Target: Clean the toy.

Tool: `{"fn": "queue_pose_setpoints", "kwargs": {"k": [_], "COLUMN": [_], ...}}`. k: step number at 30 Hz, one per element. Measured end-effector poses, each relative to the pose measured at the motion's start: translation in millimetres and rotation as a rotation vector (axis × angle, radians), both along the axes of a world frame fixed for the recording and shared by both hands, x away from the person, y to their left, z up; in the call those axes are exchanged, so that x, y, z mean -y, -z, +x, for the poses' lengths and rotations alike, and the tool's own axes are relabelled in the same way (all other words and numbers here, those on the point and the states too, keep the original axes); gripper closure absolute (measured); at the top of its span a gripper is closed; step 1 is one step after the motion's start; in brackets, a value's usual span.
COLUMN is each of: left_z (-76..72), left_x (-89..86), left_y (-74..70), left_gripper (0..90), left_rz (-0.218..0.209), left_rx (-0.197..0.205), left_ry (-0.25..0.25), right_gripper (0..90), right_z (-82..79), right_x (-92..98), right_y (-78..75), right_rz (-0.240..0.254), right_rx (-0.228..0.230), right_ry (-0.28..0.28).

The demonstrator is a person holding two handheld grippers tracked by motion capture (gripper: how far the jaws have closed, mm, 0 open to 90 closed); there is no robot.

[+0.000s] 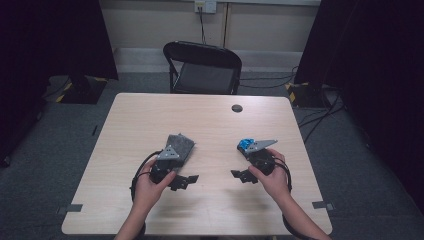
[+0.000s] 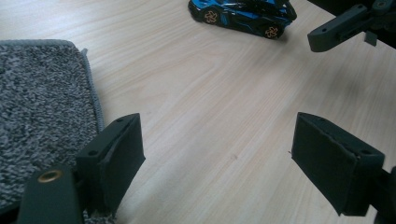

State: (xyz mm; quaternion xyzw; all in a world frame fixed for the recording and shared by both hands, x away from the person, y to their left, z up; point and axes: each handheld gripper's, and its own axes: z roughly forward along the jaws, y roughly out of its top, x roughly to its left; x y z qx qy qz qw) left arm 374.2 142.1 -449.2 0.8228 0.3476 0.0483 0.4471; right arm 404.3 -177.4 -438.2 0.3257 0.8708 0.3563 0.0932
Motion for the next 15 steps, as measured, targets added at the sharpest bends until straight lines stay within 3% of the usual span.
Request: {"fn": "queue_pose_setpoints", "kwargs": {"k": [15], "left_z": [-13.6], "left_x": [12.9], "left_y": [-2.3], "left_gripper": [16.5], "left_rz": [-0.001], "left_rx": [0.000], "left_ry": [0.027], "right_gripper": [15.3], "right_z": [-20.3], "right_x": [-0.7], "right_y": [0.4], "right_rz": [0.007], "right_rx": [0.007], "right_ry": [-0.015]}}
